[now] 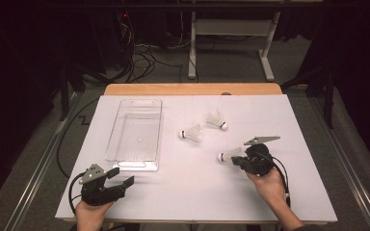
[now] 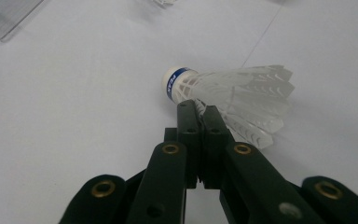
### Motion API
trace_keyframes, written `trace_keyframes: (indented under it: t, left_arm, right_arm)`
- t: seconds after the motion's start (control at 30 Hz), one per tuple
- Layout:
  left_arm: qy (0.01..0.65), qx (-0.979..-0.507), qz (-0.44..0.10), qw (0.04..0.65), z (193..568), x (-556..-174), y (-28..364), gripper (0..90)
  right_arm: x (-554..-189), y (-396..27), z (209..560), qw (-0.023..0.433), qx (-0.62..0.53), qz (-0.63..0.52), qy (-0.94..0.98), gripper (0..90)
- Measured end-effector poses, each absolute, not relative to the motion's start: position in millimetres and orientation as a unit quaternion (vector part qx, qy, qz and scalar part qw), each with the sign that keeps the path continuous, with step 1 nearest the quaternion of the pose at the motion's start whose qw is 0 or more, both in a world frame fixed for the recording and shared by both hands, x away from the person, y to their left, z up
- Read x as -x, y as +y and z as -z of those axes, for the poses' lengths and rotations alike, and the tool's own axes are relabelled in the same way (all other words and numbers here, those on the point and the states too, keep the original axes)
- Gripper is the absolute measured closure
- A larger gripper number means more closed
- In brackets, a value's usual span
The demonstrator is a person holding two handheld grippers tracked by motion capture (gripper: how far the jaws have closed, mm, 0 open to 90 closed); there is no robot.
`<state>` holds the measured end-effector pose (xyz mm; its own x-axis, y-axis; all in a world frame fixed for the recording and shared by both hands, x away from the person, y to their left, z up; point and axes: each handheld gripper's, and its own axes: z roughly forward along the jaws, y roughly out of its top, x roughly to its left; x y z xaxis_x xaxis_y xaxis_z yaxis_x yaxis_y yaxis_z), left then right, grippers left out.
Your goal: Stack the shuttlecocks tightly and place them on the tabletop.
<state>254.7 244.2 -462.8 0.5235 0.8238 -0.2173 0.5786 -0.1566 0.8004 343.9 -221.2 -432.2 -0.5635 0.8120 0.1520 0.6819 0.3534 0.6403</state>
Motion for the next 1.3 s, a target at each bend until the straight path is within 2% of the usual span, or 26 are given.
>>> trace_keyframes:
  t: [1.3]
  left_arm:
    - [0.464, -0.755, -0.143, 0.44, 463, -256, 242, 30.3]
  right_arm:
    - [-375, -206, 415, 0.096, -0.425, -0.361, 0.825, 90.0]
